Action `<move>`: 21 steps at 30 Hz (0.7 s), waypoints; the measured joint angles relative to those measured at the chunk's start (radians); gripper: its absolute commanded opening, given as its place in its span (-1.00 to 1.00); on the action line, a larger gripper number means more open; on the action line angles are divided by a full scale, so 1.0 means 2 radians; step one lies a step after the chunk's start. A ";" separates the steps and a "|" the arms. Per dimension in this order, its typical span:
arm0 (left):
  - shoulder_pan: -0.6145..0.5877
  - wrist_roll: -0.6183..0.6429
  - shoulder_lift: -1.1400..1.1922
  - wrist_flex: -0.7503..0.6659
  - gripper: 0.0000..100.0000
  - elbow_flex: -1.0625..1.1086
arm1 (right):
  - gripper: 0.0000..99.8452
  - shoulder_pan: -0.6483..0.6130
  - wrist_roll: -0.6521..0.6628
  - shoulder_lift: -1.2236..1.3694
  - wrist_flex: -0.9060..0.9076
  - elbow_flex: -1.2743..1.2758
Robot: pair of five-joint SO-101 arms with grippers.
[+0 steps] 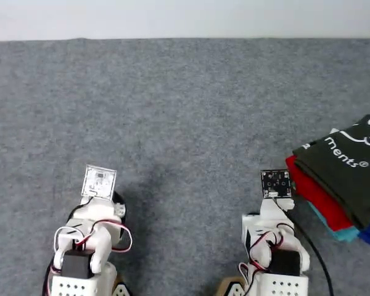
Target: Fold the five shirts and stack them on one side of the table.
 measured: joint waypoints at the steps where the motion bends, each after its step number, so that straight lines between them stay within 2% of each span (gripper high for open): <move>1: 0.000 0.000 0.000 0.012 -0.99 0.000 | -0.98 0.000 0.000 0.000 0.002 0.000; 21: -0.008 -0.001 0.000 0.026 -0.99 0.000 | -0.98 0.000 0.000 0.000 0.005 0.000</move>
